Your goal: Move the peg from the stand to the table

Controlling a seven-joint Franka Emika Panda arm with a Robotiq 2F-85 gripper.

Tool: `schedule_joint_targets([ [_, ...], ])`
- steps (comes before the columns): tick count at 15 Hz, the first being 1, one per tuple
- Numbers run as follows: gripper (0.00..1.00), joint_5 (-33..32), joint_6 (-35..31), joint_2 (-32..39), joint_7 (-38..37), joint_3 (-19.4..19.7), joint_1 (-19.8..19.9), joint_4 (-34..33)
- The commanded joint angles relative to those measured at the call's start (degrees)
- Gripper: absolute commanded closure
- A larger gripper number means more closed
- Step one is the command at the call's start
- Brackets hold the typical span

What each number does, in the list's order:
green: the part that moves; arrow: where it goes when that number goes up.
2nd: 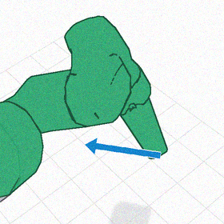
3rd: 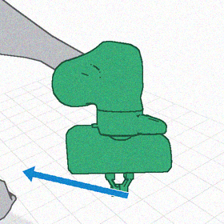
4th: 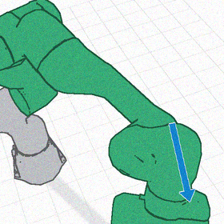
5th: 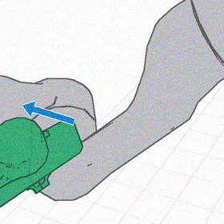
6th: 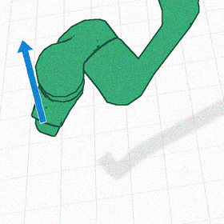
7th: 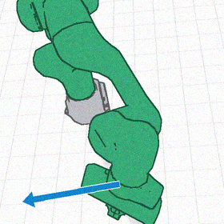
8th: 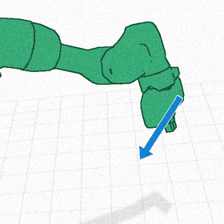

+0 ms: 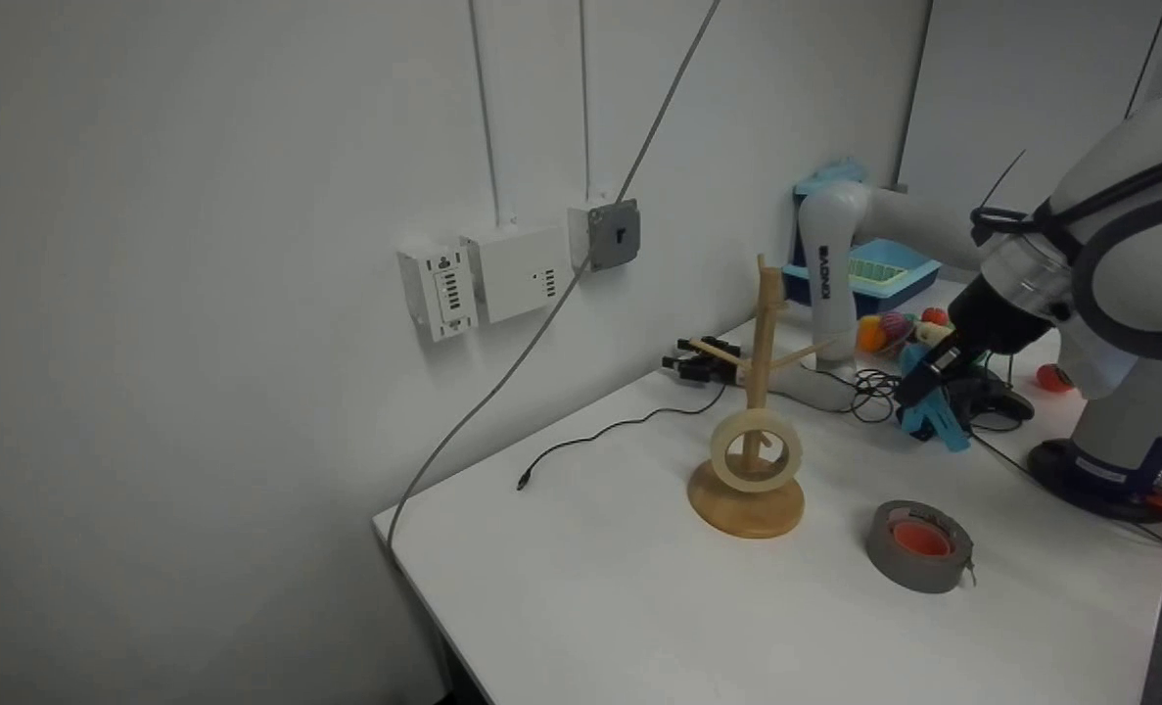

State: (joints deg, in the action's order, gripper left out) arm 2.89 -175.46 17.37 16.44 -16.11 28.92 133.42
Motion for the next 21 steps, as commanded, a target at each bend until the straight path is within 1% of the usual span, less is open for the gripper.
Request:
schedule_joint_targets([
  [1, 0.93, 0.16, 0.85, -1.57, -0.93, 0.2, -0.59, 3.45],
  [3, 0.93, -0.23, -0.36, -0.72, -1.92, 1.09, -1.68, 4.23],
  [4, 0.93, -0.86, -0.96, -0.23, -2.68, 2.15, -2.75, 4.41],
  [6, 0.93, -1.19, -0.91, 0.7, -3.6, 3.43, -4.25, 4.31],
  [7, 0.93, 0.47, -0.72, 1.1, -2.77, 5.28, -6.52, 4.1],
  [10, 0.93, -0.78, -0.5, 2.84, -3.76, 9.28, -10.14, 3.59],
  [12, 0.93, -0.99, 0.02, 4.0, -4.22, 11.25, -11.99, 3.28],
  [14, 0.93, -0.49, 0.7, 5.0, -4.4, 11.73, -12.68, 2.94],
  [21, 0.93, -0.44, 1.21, 8.45, -5.53, 11.52, -14.08, -0.23],
])
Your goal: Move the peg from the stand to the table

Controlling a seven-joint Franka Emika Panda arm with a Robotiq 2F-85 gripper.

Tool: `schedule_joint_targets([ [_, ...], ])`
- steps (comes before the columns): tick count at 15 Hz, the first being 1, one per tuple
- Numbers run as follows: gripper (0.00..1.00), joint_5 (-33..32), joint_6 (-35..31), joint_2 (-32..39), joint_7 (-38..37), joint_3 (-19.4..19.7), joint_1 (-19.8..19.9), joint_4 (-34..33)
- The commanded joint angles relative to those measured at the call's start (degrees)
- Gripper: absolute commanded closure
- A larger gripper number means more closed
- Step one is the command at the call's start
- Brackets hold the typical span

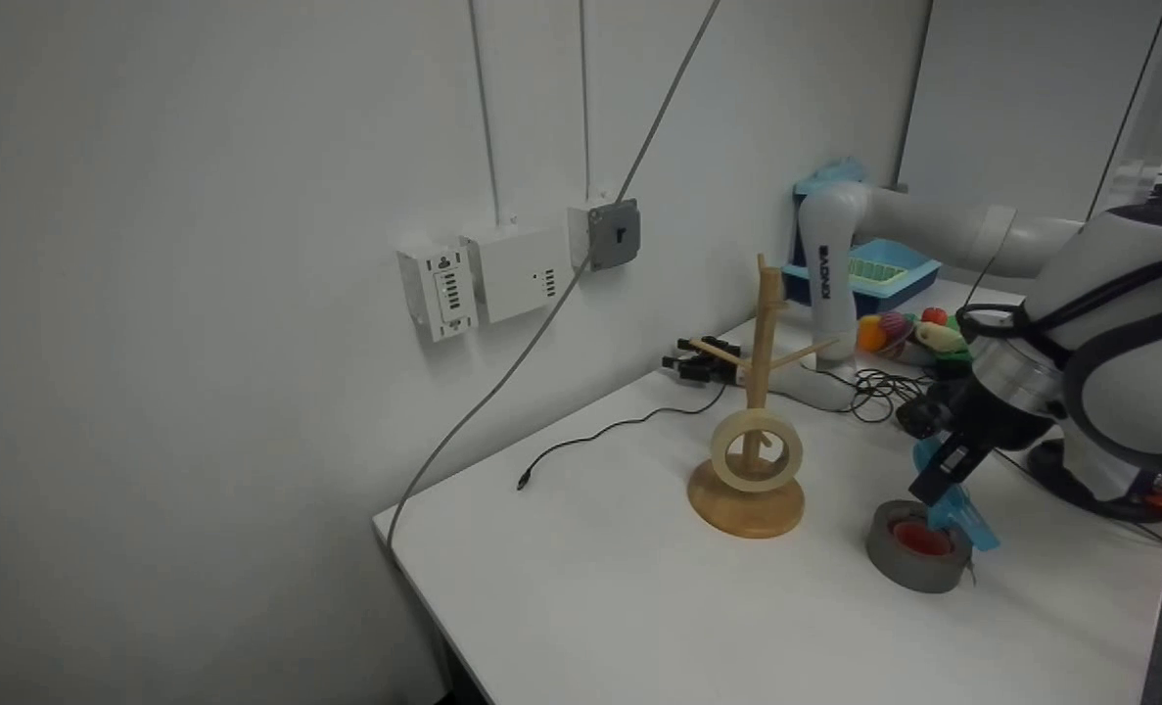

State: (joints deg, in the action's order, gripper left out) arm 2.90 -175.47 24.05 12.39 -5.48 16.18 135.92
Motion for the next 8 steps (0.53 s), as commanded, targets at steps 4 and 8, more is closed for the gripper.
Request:
schedule_joint_targets([
  [4, 0.93, -0.82, 1.4, 3.1, -1.75, 1.52, -2.26, -4.25],
  [8, 0.93, -1.22, 1.31, 3.38, -1.86, 2.74, -2.95, -3.96],
])
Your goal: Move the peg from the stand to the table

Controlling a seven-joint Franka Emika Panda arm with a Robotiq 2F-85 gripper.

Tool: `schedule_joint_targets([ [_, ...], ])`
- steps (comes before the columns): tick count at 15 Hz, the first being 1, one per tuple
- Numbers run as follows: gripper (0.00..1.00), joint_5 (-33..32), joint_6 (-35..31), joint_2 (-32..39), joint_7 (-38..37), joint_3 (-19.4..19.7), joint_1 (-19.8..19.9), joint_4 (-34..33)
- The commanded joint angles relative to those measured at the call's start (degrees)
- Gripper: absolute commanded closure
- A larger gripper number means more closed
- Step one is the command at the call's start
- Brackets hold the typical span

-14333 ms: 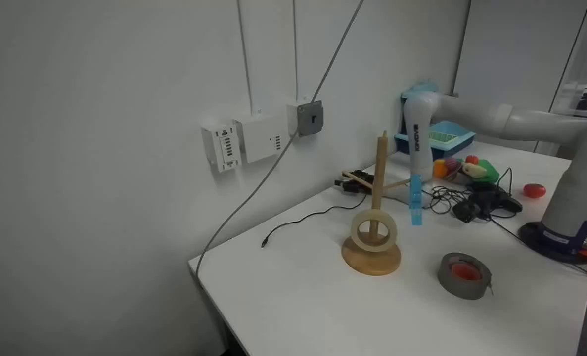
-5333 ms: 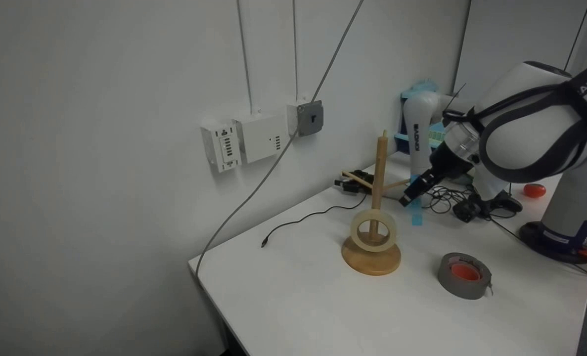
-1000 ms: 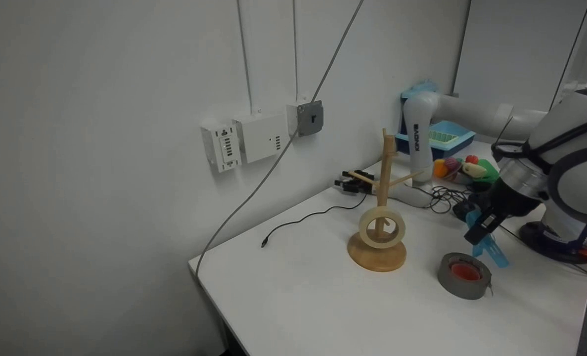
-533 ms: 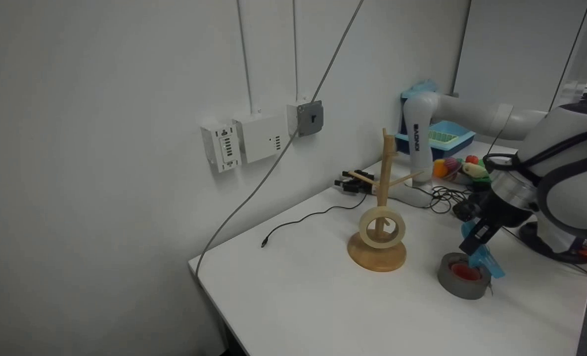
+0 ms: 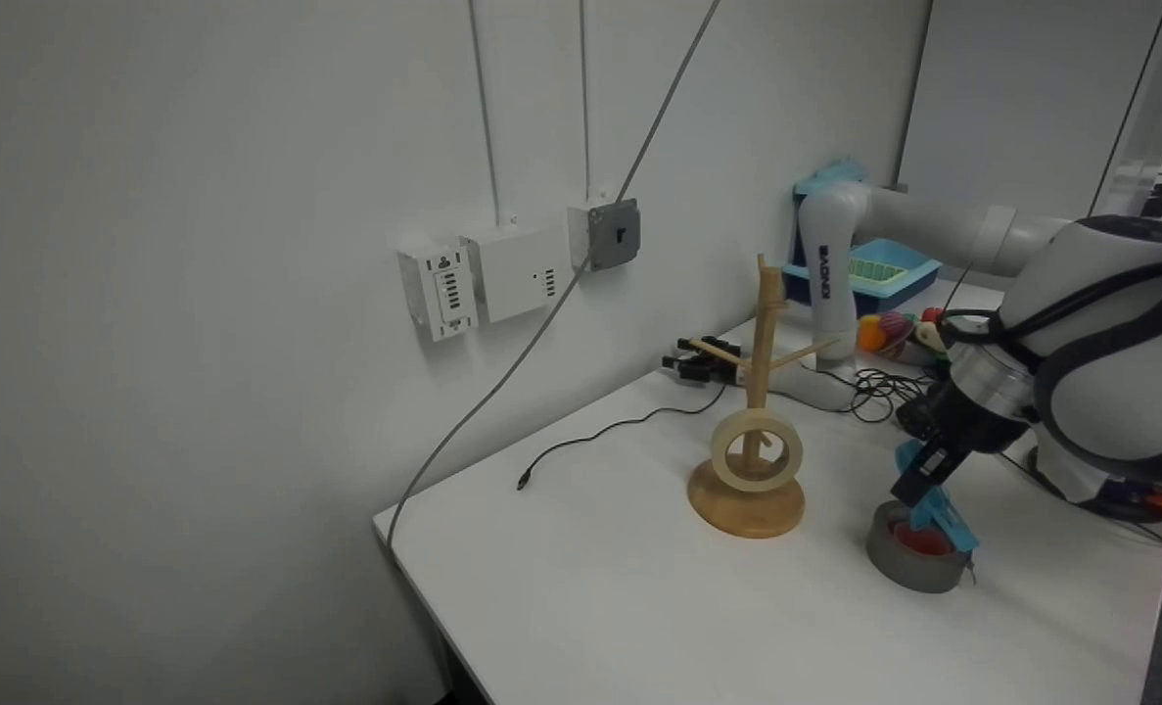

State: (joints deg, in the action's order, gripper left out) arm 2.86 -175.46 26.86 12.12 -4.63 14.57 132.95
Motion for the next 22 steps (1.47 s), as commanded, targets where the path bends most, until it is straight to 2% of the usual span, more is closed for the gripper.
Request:
schedule_joint_targets([
  [1, 0.93, -1.31, 1.27, 0.56, -1.61, 2.33, -1.52, -0.78],
  [5, 0.93, -2.14, 0.85, 0.55, -1.71, 4.3, -2.78, -0.35],
  [6, 0.89, -2.28, 1.01, 0.51, -1.69, 4.58, -2.93, -0.35],
  [7, 0.47, -2.46, 1.3, 0.47, -1.76, 4.96, -3.18, -0.4],
  [8, 0.46, -2.58, 1.48, 0.47, -1.86, 5.28, -3.38, -0.47],
  [14, 0.02, -2.82, 1.76, 0.43, -1.98, 6.28, -3.9, -0.68],
  [22, 0.0, -2.53, 2.25, 0.0, -1.66, 5.42, -3.43, -0.96],
])
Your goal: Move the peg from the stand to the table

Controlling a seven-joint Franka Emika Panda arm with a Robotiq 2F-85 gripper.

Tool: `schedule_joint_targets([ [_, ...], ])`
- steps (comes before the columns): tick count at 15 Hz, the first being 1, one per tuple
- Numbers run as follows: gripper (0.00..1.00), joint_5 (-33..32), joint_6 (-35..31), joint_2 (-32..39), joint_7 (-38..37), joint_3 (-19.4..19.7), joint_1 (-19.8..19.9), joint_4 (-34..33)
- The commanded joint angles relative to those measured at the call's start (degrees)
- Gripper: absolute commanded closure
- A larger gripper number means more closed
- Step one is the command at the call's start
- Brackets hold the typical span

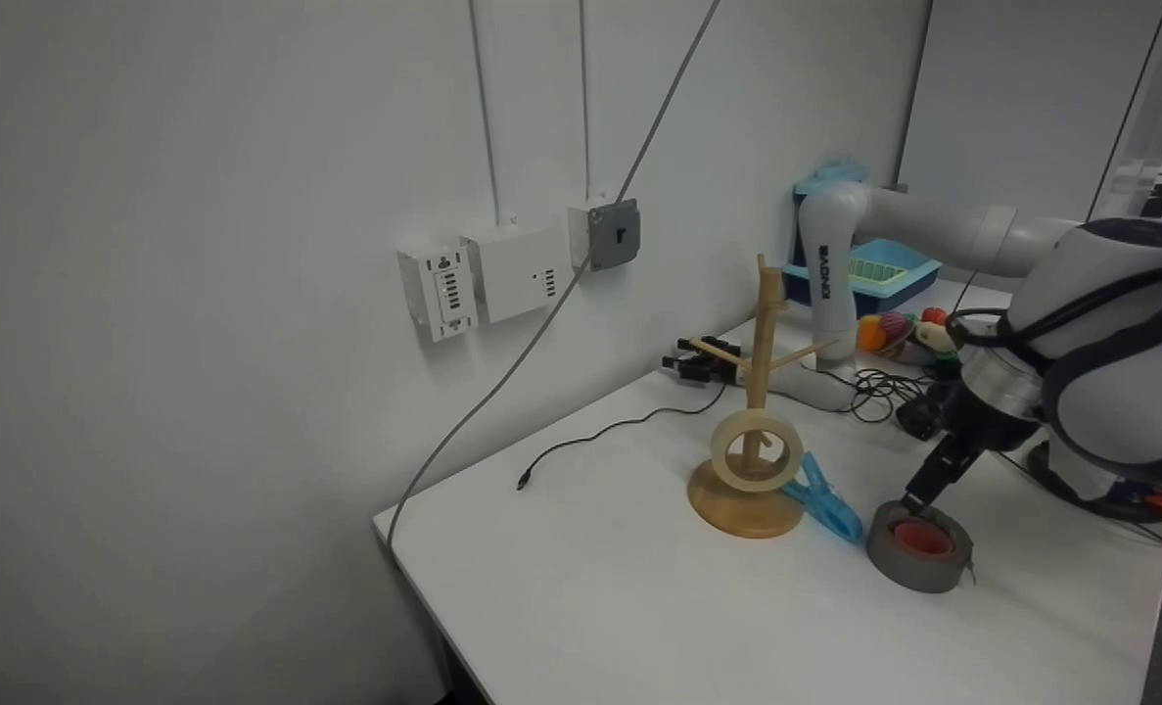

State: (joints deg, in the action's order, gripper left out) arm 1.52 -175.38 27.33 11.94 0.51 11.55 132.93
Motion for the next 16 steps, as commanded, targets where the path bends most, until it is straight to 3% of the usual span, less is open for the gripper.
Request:
schedule_joint_targets([
  [1, 0.0, -1.32, 2.35, -0.94, -1.75, 0.67, -0.91, -0.91],
  [8, 0.0, -2.7, 5.79, -7.78, -3.87, 3.8, -4.56, -1.4],
  [16, 0.0, -1.53, 10.03, -17.68, -2.92, 1.79, -4.24, -0.75],
])
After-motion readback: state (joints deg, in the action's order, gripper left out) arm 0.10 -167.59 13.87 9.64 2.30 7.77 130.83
